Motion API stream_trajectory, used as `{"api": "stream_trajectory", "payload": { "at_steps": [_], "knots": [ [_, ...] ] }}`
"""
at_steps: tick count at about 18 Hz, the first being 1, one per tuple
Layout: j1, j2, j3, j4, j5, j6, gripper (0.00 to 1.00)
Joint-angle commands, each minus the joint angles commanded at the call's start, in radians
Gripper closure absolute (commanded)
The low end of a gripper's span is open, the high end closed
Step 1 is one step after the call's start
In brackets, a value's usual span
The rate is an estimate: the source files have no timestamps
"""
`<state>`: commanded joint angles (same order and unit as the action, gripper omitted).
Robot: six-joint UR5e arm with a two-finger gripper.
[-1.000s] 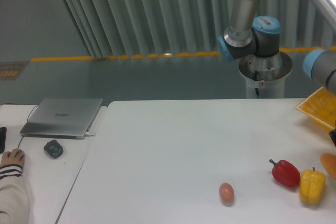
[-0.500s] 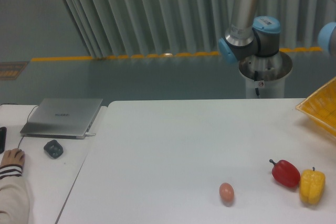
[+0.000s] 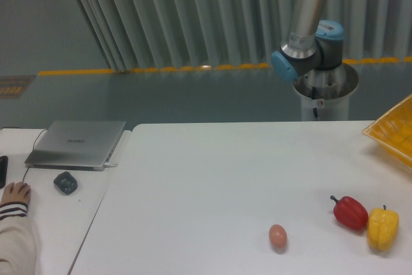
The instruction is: Place the triangular bread in the basket
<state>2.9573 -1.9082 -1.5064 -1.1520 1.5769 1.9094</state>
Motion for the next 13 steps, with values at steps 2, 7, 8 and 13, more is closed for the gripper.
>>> {"api": "stream_trajectory", "payload": {
  "at_steps": [2,7,8,13],
  "knots": [
    [0.049,-0.009,-0.002,0.002,-0.003,0.092,1.0],
    [0.108,-0.034,-0.003,0.009,-0.015,0.189,0.8],
    [0.114,-0.034,-0.003,0.011,-0.015,0.207,0.73],
    [0.126,-0.032,-0.003,0.009,-0.038,0.223,0.0]
  ]
}}
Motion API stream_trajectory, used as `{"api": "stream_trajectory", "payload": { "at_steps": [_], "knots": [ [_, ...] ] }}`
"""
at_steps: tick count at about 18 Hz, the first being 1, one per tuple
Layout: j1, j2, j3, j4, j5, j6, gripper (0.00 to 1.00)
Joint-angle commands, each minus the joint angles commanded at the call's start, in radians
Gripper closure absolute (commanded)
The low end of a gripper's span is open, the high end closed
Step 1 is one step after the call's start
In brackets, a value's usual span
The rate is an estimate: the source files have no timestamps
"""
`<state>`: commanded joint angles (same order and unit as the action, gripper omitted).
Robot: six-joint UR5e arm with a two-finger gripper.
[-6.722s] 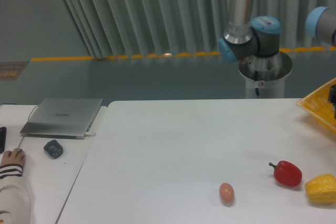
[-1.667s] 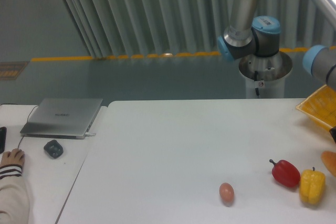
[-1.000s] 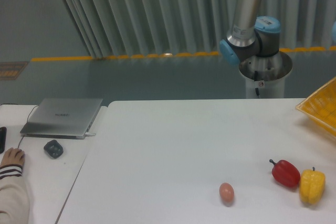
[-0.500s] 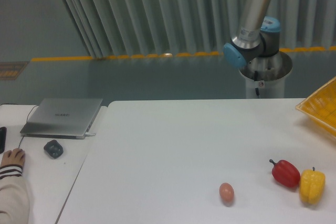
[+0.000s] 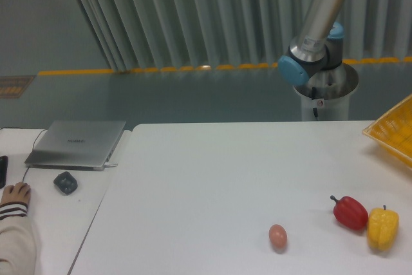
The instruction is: Place the triangular bread in the basket
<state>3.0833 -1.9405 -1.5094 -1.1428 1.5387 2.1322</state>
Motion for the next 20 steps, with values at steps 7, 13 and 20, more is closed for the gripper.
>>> {"api": "stream_trajectory", "payload": {
  "at_steps": [7,13,20],
  "knots": [
    [0.022,0.028,0.0,-0.037,-0.026,0.026,0.0],
    [0.063,0.034,-0.006,-0.057,-0.04,0.026,0.0],
    [0.107,0.037,-0.026,-0.057,-0.04,0.028,0.0]
  ]
}}
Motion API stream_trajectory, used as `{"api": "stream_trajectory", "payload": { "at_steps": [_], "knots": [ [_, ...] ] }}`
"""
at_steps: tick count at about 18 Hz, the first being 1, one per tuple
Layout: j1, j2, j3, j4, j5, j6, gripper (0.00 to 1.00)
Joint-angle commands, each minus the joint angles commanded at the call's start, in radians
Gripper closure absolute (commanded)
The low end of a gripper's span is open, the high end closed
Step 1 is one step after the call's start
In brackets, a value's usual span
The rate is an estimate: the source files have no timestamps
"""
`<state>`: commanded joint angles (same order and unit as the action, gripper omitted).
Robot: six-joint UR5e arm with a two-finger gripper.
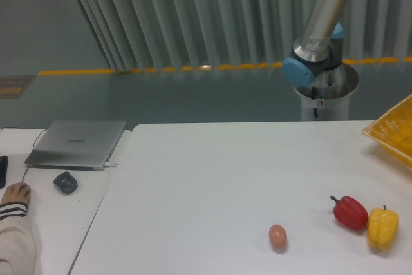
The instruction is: Place the triangular bread in the basket
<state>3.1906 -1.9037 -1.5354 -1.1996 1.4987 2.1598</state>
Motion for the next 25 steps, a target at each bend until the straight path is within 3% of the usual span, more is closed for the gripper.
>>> {"api": "stream_trajectory", "payload": {
  "at_steps": [4,9,12,18,21,23,25],
  "knots": [
    [-0.024,0.057,-0.008,-0.002,-0.003,-0.002,0.0],
    [-0.043,0.158,-0.077,-0.012,-0.003,-0.003,0.0],
    [-0.043,0.187,-0.094,-0.017,0.002,-0.003,0.0],
    [-0.031,0.199,-0.066,-0.09,0.05,-0.003,0.0],
    [-0.052,0.225,-0.046,-0.213,0.084,-0.002,0.0],
    [-0.107,0.267,-0.061,-0.261,0.086,-0.003,0.0],
    [-0.181,0.278,-0.06,-0.27,0.09,-0.005,0.0]
  ]
}}
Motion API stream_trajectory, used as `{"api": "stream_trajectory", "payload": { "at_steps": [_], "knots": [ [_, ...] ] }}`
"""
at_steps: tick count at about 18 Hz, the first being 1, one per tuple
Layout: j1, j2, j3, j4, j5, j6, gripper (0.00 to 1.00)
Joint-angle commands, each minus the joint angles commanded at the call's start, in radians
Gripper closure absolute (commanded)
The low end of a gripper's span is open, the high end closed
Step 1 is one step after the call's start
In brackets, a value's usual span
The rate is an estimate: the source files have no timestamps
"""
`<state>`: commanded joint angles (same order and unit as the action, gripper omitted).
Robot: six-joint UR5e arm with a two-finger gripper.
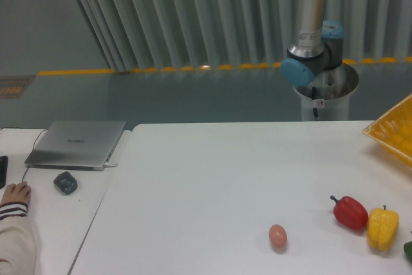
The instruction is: Place the triangular bread in the basket
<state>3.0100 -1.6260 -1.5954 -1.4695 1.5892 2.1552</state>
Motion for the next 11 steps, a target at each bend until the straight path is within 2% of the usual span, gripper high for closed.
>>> {"api": "stream_trajectory", "payload": {
  "at_steps": [5,9,11],
  "knots": [
    [-0.111,-0.023,0.008,0.012,-0.009,-0.009,0.0],
    [-0.209,-0.115,0.055,0.051,-0.009,-0.018,0.0],
    [-0.244,-0.143,0.058,0.093,-0.014,-0.058,0.0]
  ]
}}
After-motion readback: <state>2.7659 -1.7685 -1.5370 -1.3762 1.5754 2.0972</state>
